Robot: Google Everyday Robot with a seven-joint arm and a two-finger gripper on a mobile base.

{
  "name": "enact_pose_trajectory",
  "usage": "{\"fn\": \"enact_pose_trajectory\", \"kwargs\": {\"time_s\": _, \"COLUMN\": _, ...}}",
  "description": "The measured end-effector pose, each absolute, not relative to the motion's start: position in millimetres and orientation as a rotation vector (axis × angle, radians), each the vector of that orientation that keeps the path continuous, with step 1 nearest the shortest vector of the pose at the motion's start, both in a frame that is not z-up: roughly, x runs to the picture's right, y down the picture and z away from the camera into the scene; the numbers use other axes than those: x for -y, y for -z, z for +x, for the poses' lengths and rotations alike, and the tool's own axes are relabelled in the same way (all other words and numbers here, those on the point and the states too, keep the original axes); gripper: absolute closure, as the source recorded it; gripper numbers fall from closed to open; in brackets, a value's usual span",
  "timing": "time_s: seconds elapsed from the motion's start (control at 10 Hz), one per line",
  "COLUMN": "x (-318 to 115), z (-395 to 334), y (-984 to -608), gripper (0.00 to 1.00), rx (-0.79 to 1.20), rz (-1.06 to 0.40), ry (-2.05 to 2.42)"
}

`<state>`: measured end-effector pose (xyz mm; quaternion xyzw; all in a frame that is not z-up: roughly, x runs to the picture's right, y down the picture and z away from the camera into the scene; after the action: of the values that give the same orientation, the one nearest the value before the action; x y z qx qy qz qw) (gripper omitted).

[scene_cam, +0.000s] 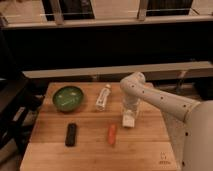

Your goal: Wipe the white sponge on the table

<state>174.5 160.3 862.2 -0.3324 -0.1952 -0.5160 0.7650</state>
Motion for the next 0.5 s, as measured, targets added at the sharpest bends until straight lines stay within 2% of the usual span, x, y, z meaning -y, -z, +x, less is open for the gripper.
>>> {"fn": "enact_pose_trajectory", "kwargs": {"time_s": 0.5, "x": -189, "z": 210, "y": -843, "gripper": 1.00, "rx": 0.440, "rz": -0.686, "ry": 1.041}}
